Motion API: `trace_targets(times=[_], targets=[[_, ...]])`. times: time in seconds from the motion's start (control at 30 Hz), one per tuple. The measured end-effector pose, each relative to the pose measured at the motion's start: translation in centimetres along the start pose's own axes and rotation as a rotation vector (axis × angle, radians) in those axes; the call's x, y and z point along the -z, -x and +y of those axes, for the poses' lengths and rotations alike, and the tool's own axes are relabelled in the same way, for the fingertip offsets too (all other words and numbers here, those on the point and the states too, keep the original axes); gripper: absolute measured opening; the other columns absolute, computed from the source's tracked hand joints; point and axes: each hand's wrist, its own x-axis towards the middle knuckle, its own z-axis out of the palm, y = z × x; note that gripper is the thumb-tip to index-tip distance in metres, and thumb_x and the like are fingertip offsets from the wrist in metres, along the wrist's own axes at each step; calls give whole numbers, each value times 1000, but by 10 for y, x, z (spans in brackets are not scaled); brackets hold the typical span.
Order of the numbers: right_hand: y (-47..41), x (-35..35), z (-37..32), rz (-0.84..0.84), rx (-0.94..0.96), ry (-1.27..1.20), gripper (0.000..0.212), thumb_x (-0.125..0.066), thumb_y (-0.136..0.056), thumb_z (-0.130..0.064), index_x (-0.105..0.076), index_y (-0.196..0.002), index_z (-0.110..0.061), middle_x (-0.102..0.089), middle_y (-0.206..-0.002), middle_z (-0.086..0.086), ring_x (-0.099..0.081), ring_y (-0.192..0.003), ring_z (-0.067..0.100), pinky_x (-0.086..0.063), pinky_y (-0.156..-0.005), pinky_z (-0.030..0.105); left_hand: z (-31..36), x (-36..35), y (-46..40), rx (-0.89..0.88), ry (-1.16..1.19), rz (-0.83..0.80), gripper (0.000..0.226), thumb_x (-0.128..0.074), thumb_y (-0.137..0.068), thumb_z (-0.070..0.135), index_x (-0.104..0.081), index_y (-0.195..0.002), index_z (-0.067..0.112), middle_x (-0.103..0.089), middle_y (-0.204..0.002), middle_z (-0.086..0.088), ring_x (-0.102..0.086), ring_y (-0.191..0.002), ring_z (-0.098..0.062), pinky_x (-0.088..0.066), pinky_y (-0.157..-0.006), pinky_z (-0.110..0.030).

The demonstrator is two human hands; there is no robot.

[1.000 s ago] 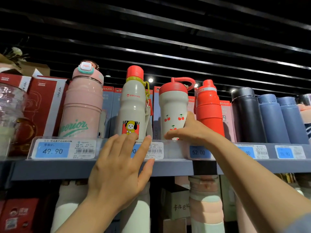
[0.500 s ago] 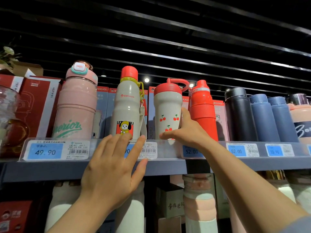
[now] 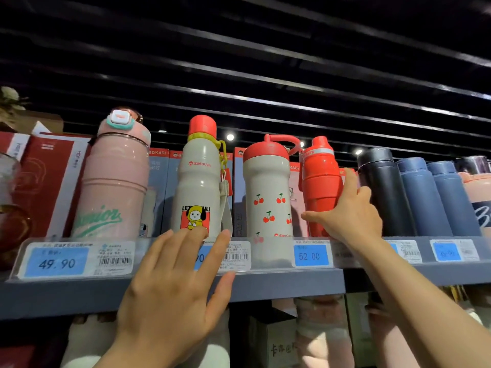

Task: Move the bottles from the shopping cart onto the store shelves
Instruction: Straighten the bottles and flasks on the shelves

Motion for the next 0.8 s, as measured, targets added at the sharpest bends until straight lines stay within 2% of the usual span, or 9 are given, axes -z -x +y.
trace_targets(times=[0.13,0.2,0.3,0.4,0.47,0.53,0.63,0.73,0.8], targets=[[-4,4,7,-68,-39,-184,105,-71,-72,-42,-1,-149,-33,-54,-120,13,-59,-98,37,-50,-86,48,0,1,1,2,18,-4,49,-41,-93,40,-67,-124,13,-65,-110,-18,-59,-99,-37,-38,-97,-46],[-3,5,8,-109,-70,-206,105,-67,-70,-50,1,-148,-36,-57,-121,12,-60,-100,36,-49,-89,50,0,1,1,8,26,-12,49,-41,-93,40,-67,-123,12,-65,-110,-18,-61,-98,-39,-38,-96,-46],[-3,2,4,-112,-141,-41,129,-76,-60,-68,10,-150,-33,-35,-144,17,-48,-122,39,-45,-96,53,0,0,1,14,30,-19,49,-41,-93,40,-67,-124,12,-64,-111,-18,-58,-99,-37,-39,-96,-46],[-3,0,1,-117,-173,-1,139,-85,-56,-59,14,-150,-30,-28,-146,18,-45,-125,40,-45,-94,52,0,1,1,17,33,-25,49,-41,-93,40,-66,-125,12,-63,-111,-18,-58,-99,-38,-39,-96,-47],[-4,1,2,-128,-160,-49,131,-84,-64,-47,13,-150,-30,-37,-139,20,-51,-116,40,-47,-90,50,0,2,1,17,33,-24,49,-41,-93,40,-66,-125,12,-63,-111,-18,-59,-99,-38,-39,-96,-47],[-7,2,5,-139,-143,-117,114,-74,-72,-39,9,-150,-30,-50,-124,16,-58,-101,36,-49,-86,46,0,2,1,19,33,-19,49,-40,-94,40,-66,-125,12,-63,-111,-18,-59,-99,-38,-39,-97,-47],[-6,6,6,-169,-153,-167,106,-64,-68,-45,7,-147,-36,-56,-119,12,-61,-96,34,-50,-89,48,1,1,2,20,36,-4,49,-39,-95,40,-66,-124,12,-64,-110,-18,-60,-98,-38,-40,-97,-47],[-3,4,4,-136,-183,-104,130,-80,-60,-56,11,-149,-31,-39,-139,18,-53,-115,39,-47,-93,50,0,1,2,20,28,5,50,-36,-96,40,-66,-124,11,-64,-110,-18,-61,-98,-38,-39,-98,-47],[-2,2,1,-104,-197,-43,139,-86,-57,-54,13,-151,-26,-27,-146,18,-45,-125,40,-45,-94,51,0,1,3,20,25,6,50,-36,-96,40,-67,-123,11,-64,-110,-18,-61,-98,-38,-39,-98,-47]])
